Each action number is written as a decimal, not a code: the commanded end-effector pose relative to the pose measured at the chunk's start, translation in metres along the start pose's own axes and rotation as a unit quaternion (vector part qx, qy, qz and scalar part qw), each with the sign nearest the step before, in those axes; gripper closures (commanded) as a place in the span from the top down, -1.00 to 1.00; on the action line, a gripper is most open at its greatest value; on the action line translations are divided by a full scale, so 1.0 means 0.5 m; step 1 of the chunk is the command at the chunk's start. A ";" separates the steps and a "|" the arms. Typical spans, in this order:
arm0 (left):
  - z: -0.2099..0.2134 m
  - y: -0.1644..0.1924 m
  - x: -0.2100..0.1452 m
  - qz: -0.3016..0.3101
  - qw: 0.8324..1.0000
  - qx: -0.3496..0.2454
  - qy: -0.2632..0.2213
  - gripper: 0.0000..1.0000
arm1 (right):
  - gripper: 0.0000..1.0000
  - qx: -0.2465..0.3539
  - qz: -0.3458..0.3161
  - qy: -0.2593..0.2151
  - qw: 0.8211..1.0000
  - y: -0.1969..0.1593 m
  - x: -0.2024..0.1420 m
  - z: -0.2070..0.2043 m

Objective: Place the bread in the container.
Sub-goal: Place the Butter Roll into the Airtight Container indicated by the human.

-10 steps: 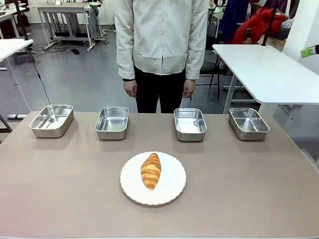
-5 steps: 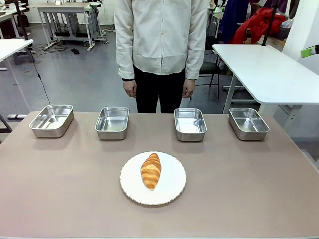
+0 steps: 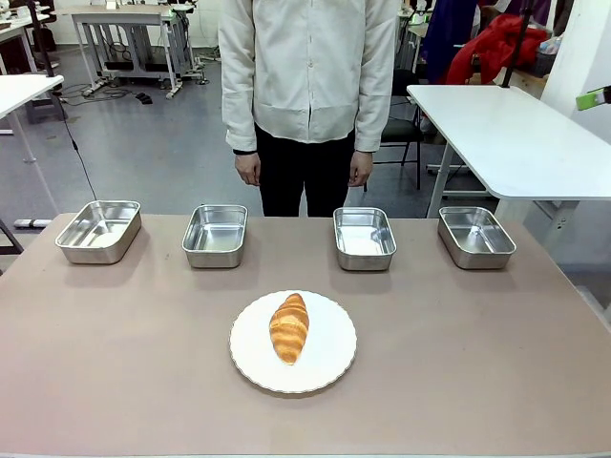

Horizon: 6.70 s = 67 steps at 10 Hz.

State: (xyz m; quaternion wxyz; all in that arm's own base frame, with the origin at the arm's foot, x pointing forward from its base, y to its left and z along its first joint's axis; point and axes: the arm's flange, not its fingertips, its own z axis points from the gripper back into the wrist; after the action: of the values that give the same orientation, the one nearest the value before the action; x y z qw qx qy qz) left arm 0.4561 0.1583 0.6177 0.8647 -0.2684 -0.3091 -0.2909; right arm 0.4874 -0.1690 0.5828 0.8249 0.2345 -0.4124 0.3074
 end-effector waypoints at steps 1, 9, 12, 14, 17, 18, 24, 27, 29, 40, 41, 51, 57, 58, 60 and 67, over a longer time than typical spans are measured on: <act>0.001 -0.003 0.001 -0.002 1.000 -0.004 -0.010 1.00 | 1.00 0.003 0.002 -0.003 1.000 0.004 0.003 0.001; 0.001 -0.003 0.001 -0.002 1.000 -0.004 -0.010 1.00 | 1.00 0.003 0.002 -0.003 1.000 0.004 0.003 0.001; 0.001 -0.003 0.001 -0.002 1.000 -0.004 -0.010 1.00 | 1.00 0.003 0.002 -0.003 1.000 0.004 0.003 0.001; 0.001 -0.003 0.001 -0.002 1.000 -0.004 -0.010 1.00 | 1.00 0.003 0.002 -0.003 1.000 0.004 0.003 0.001; 0.001 -0.003 0.001 -0.002 1.000 -0.004 -0.010 1.00 | 1.00 0.003 0.002 -0.003 1.000 0.004 0.003 0.001; 0.001 -0.003 0.001 -0.002 1.000 -0.004 -0.010 1.00 | 1.00 0.003 0.002 -0.003 1.000 0.004 0.003 0.001; 0.001 -0.003 0.001 -0.002 1.000 -0.004 -0.010 1.00 | 1.00 0.003 0.002 -0.003 1.000 0.004 0.003 0.001; 0.001 -0.003 0.001 -0.002 1.000 -0.004 -0.010 1.00 | 1.00 0.003 0.002 -0.003 1.000 0.004 0.003 0.001; 0.001 -0.003 0.001 -0.002 1.000 -0.004 -0.010 1.00 | 1.00 0.003 0.002 -0.003 1.000 0.004 0.003 0.001; 0.001 -0.003 0.001 -0.002 1.000 -0.004 -0.010 1.00 | 1.00 0.003 0.002 -0.003 1.000 0.004 0.003 0.001; 0.001 -0.003 0.001 -0.002 1.000 -0.004 -0.010 1.00 | 1.00 0.003 0.002 -0.003 1.000 0.004 0.003 0.001; 0.001 -0.003 0.001 -0.002 1.000 -0.004 -0.010 1.00 | 1.00 0.003 0.002 -0.003 1.000 0.004 0.003 0.001; 0.001 -0.003 0.001 -0.002 1.000 -0.004 -0.010 1.00 | 1.00 0.003 0.002 -0.003 1.000 0.004 0.003 0.001; 0.001 -0.003 0.001 -0.002 1.000 -0.004 -0.010 1.00 | 1.00 0.003 0.002 -0.003 1.000 0.004 0.003 0.001; 0.001 -0.003 0.001 -0.002 1.000 -0.004 -0.010 1.00 | 1.00 0.003 0.002 -0.003 1.000 0.004 0.003 0.001; 0.001 -0.003 0.001 -0.002 1.000 -0.004 -0.010 1.00 | 1.00 0.003 0.002 -0.003 1.000 0.004 0.003 0.001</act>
State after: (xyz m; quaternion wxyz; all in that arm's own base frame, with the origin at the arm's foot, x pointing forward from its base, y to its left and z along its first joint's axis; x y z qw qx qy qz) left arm 0.4561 0.1583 0.6177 0.8647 -0.2684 -0.3092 -0.2909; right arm 0.4874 -0.1690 0.5828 0.8249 0.2345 -0.4124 0.3073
